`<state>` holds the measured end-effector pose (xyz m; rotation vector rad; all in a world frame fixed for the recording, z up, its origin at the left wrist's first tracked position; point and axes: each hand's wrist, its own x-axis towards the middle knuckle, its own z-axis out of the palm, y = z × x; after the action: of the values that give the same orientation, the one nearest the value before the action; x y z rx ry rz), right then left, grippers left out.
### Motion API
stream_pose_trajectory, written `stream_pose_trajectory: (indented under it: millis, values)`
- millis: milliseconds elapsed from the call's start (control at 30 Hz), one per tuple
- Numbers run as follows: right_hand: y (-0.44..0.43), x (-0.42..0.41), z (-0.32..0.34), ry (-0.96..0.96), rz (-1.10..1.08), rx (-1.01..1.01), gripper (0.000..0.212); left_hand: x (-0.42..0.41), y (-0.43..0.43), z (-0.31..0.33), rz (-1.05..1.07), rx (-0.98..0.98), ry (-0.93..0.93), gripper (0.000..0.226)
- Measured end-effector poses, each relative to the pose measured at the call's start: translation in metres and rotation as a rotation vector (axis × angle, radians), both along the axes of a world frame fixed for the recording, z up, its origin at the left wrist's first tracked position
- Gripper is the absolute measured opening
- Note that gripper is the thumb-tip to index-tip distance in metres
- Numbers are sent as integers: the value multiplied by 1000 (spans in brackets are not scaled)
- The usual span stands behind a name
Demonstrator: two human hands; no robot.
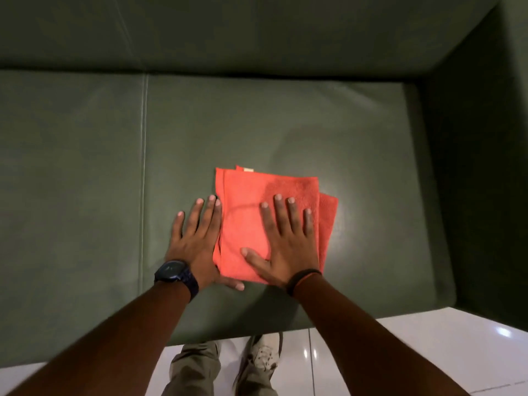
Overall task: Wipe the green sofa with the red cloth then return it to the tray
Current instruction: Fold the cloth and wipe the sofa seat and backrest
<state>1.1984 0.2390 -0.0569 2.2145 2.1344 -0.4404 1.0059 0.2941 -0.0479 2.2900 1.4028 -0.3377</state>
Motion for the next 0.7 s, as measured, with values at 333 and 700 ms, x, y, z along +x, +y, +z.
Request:
stream_pose_trajectory:
  millis: [333,700]
  values:
    - [-18,79,27,5,663,120,41,15,-12,34,-312,210,-268,29]
    - [140,165,167,155,351,61,15,105,139,133,-204,415,-521,23]
